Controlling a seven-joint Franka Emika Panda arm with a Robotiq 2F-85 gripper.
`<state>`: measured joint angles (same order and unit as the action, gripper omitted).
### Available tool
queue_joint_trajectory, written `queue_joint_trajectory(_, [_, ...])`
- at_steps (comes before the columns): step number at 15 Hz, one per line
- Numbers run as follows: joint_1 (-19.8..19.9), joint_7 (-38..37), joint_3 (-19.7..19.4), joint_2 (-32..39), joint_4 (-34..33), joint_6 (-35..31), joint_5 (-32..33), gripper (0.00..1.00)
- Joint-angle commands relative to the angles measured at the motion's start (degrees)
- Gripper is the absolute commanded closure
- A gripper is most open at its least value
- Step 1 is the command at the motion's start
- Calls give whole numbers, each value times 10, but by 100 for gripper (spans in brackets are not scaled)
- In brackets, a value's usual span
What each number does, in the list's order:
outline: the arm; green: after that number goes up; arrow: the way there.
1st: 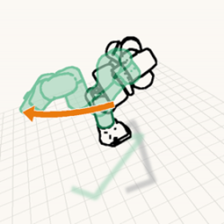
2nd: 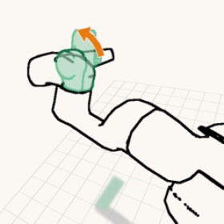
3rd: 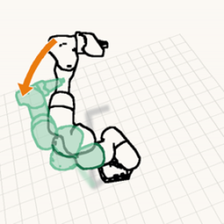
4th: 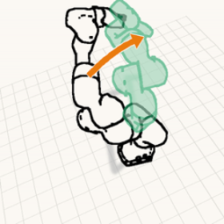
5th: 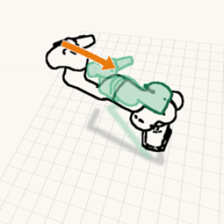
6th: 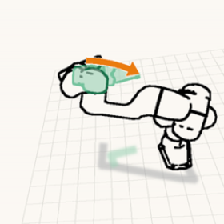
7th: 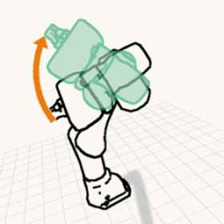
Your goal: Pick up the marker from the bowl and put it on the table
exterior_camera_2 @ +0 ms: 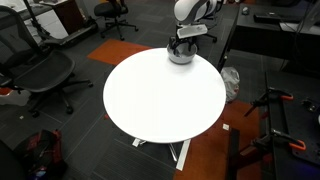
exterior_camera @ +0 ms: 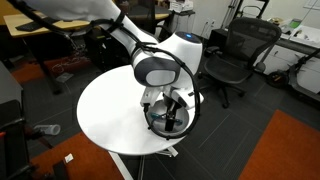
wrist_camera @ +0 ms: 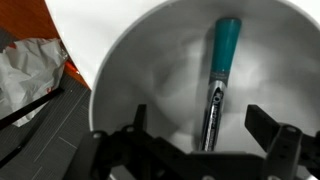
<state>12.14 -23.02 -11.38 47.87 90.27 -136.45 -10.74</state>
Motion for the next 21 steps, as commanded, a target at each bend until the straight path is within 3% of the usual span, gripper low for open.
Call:
queue_joint_trajectory(1, [-4, -17, -8, 21, -38, 33, 1, 26])
queue_joint_trajectory(10, [-2, -18, -11, 30, -64, 43, 1, 95])
queue_joint_trajectory(11, [-2, -18, -11, 30, -66, 44, 1, 99])
queue_joint_trajectory(21, [-28, 2, -10, -93, 51, -6, 9, 95])
